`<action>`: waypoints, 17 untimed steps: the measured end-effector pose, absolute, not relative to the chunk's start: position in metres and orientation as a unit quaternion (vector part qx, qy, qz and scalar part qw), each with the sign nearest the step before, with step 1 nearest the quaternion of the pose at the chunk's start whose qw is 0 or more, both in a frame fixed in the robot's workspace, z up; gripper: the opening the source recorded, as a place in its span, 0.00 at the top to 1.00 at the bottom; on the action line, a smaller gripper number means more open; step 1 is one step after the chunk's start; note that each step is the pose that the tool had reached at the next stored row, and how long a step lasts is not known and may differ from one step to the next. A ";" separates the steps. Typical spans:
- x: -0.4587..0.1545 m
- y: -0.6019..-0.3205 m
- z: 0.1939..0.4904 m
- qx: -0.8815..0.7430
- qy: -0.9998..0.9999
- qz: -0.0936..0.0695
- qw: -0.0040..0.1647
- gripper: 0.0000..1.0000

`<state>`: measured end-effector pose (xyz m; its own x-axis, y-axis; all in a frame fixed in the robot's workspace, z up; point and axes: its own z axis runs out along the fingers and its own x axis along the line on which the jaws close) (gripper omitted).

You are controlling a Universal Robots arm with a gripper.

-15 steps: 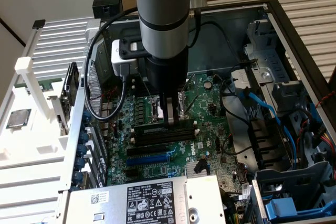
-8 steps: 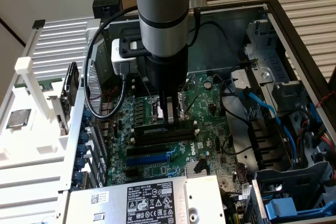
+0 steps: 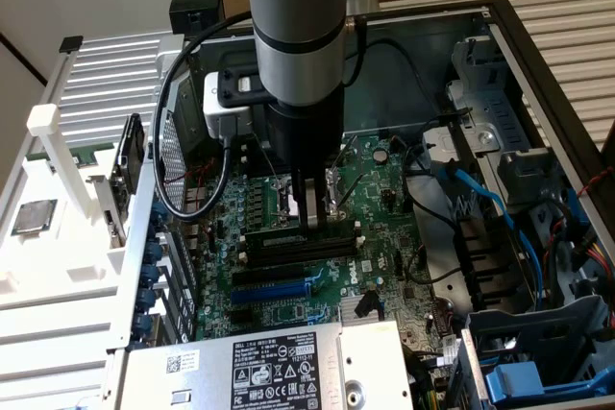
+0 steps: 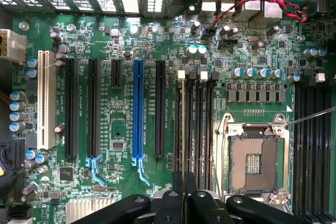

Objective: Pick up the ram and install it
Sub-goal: 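Insert the ram into the slot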

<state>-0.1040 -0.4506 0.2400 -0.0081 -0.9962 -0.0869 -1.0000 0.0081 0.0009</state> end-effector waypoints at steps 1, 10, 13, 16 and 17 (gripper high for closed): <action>-0.104 -0.451 0.240 -0.703 0.710 0.031 0.031 0.88; -0.104 -0.451 0.240 -0.702 0.711 0.031 0.030 0.88; -0.104 -0.451 0.240 -0.701 0.712 0.031 0.030 0.88; -0.104 -0.451 0.239 -0.700 0.713 0.031 0.030 0.88; -0.104 -0.451 0.239 -0.700 0.713 0.031 0.030 0.88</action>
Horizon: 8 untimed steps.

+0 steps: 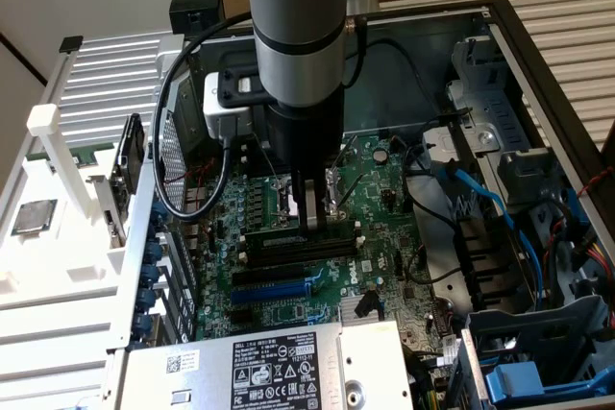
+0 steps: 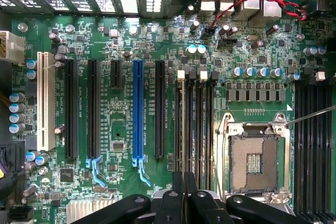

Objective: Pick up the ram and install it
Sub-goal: 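Insert the ram into the slot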

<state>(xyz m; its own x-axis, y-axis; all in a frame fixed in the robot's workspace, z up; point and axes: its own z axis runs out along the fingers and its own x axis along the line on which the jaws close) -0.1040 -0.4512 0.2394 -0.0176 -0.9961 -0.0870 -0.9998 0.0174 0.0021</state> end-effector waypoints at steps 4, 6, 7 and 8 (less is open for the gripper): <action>-0.104 -0.451 0.239 -0.700 0.713 0.031 0.030 0.88; -0.104 -0.451 0.239 -0.700 0.713 0.031 0.030 0.88; -0.104 -0.451 0.238 -0.700 0.713 0.031 0.030 0.88; -0.104 -0.451 0.238 -0.700 0.713 0.031 0.030 0.88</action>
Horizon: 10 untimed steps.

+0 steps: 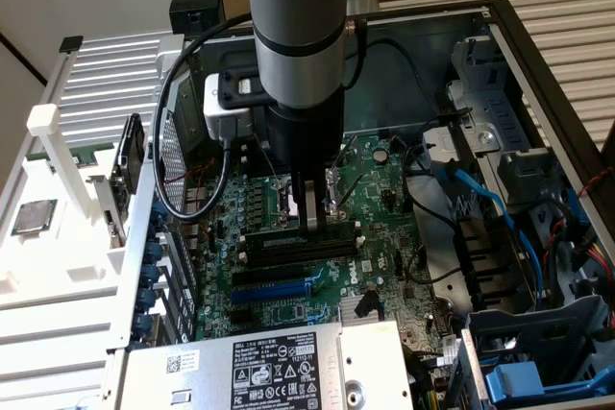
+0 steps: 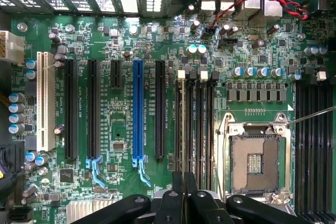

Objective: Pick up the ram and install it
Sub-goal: 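Insert the ram into the slot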

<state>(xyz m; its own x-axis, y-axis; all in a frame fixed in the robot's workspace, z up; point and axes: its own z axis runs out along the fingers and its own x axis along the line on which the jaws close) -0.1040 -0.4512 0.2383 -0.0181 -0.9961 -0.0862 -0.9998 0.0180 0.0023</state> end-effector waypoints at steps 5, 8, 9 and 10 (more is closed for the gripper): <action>-0.104 -0.451 0.238 -0.700 0.713 0.031 0.030 0.88; -0.104 -0.450 0.238 -0.700 0.713 0.031 0.030 0.88; -0.104 -0.450 0.238 -0.700 0.713 0.031 0.030 0.88; -0.104 -0.450 0.238 -0.700 0.713 0.031 0.030 0.88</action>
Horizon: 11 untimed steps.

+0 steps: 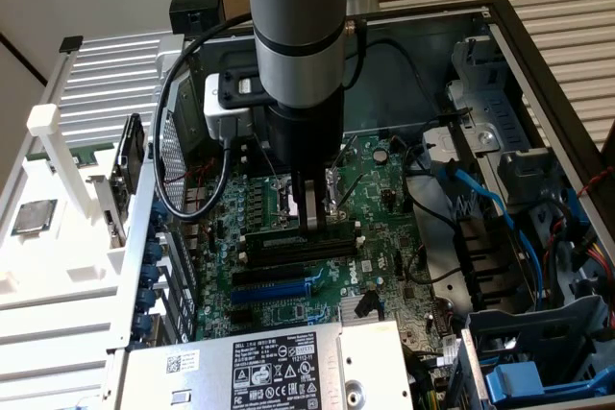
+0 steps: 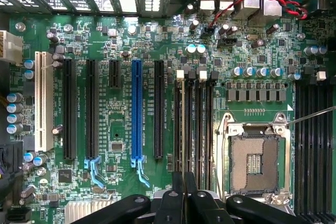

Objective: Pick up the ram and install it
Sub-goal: 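Insert the ram into the slot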

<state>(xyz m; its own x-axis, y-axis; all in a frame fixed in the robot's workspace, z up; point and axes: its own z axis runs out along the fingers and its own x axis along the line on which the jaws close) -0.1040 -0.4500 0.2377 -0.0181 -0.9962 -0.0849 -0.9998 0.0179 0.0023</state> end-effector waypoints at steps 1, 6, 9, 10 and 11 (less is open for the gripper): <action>-0.104 -0.450 0.238 -0.700 0.713 0.031 0.029 0.88; -0.104 -0.450 0.238 -0.700 0.713 0.030 0.029 0.88; -0.105 -0.450 0.238 -0.700 0.713 0.028 0.030 0.88; -0.105 -0.450 0.238 -0.700 0.713 0.028 0.030 0.88; -0.105 -0.450 0.238 -0.700 0.713 0.027 0.031 0.88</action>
<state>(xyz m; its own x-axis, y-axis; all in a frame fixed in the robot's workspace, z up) -0.1046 -0.4499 0.2375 -0.0176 -0.9965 -0.0817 -0.9998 0.0180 -0.0043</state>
